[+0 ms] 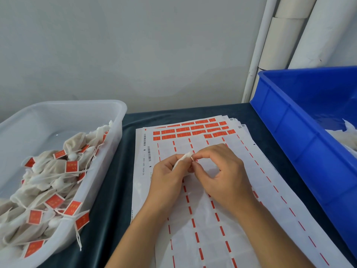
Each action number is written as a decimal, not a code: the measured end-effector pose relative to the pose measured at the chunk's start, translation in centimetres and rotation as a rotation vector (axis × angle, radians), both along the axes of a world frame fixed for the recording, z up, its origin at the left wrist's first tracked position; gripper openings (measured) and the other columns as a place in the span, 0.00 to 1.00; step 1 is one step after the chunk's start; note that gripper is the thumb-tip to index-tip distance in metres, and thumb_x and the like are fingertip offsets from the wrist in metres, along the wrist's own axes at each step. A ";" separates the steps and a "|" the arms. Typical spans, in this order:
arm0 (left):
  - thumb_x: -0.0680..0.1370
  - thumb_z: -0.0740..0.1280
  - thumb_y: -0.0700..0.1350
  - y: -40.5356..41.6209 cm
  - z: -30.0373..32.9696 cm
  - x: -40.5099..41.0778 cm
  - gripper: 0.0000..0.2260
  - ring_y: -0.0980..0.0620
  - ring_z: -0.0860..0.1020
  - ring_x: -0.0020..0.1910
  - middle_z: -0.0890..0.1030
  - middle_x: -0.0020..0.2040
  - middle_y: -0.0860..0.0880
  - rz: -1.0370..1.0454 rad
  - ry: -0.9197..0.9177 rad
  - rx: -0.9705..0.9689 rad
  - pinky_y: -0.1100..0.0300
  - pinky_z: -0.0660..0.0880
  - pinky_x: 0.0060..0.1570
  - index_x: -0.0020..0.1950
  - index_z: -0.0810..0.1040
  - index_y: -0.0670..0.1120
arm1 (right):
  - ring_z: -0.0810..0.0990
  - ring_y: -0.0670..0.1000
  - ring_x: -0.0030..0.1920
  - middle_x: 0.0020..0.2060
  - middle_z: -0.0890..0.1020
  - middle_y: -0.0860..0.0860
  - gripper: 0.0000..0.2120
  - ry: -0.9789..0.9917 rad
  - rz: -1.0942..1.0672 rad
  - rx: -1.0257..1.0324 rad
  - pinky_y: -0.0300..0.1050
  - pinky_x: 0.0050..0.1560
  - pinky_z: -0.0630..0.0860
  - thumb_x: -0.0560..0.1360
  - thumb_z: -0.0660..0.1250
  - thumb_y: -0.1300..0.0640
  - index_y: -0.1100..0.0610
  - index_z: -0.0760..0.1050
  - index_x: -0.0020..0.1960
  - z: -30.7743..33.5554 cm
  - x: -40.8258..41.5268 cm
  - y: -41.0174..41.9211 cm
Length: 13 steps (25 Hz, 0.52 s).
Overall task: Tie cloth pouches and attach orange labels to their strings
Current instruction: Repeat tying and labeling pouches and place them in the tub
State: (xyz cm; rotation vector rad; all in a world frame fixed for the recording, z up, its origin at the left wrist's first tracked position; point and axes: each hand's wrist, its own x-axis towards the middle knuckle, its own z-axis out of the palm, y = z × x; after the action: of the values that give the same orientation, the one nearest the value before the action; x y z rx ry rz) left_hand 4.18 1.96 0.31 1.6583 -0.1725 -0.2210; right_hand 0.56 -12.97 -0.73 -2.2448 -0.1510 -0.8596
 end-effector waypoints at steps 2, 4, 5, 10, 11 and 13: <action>0.84 0.66 0.57 0.0 -0.2 0.1 0.15 0.49 0.86 0.50 0.88 0.46 0.50 0.005 -0.008 0.010 0.53 0.83 0.53 0.47 0.88 0.51 | 0.83 0.47 0.53 0.51 0.86 0.50 0.11 -0.083 -0.033 -0.097 0.45 0.55 0.82 0.75 0.75 0.51 0.55 0.85 0.54 -0.2 0.2 -0.1; 0.83 0.67 0.58 -0.1 -0.4 0.1 0.15 0.47 0.85 0.49 0.87 0.45 0.49 0.015 -0.018 0.026 0.54 0.84 0.49 0.47 0.87 0.50 | 0.83 0.49 0.50 0.49 0.87 0.51 0.11 -0.141 -0.061 -0.169 0.47 0.53 0.83 0.76 0.75 0.51 0.57 0.86 0.52 -0.3 0.4 -0.2; 0.83 0.68 0.58 -0.2 -0.5 0.1 0.15 0.47 0.85 0.48 0.87 0.44 0.49 0.019 -0.024 0.031 0.56 0.84 0.47 0.46 0.87 0.51 | 0.83 0.49 0.49 0.48 0.87 0.51 0.10 -0.151 -0.072 -0.185 0.46 0.52 0.83 0.75 0.75 0.51 0.57 0.86 0.52 -0.3 0.4 -0.3; 0.83 0.68 0.51 -0.2 -0.5 0.1 0.11 0.55 0.81 0.39 0.85 0.40 0.50 0.004 -0.084 0.065 0.65 0.78 0.40 0.43 0.85 0.53 | 0.78 0.48 0.53 0.50 0.83 0.50 0.07 -0.072 -0.062 -0.156 0.39 0.55 0.78 0.76 0.71 0.52 0.55 0.81 0.50 -0.1 0.5 0.2; 0.83 0.68 0.51 -0.2 -0.5 0.0 0.10 0.57 0.81 0.39 0.85 0.40 0.51 -0.003 -0.086 0.058 0.67 0.78 0.40 0.43 0.85 0.54 | 0.78 0.47 0.53 0.50 0.83 0.50 0.06 -0.053 -0.053 -0.131 0.37 0.55 0.77 0.76 0.71 0.52 0.55 0.80 0.50 0.0 0.5 0.3; 0.83 0.68 0.53 -0.3 -0.5 -0.1 0.09 0.58 0.83 0.41 0.85 0.42 0.53 -0.005 -0.084 0.055 0.65 0.79 0.42 0.44 0.85 0.56 | 0.78 0.46 0.49 0.49 0.82 0.48 0.06 -0.005 -0.032 -0.046 0.33 0.52 0.76 0.77 0.69 0.52 0.53 0.78 0.50 0.1 0.2 0.4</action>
State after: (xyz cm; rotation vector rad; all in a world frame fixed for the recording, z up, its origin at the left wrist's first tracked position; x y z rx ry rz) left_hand 4.10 1.70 -0.15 1.7227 -0.2355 -0.1610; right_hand 0.80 -12.53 -0.59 -2.2941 -0.1386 -0.8869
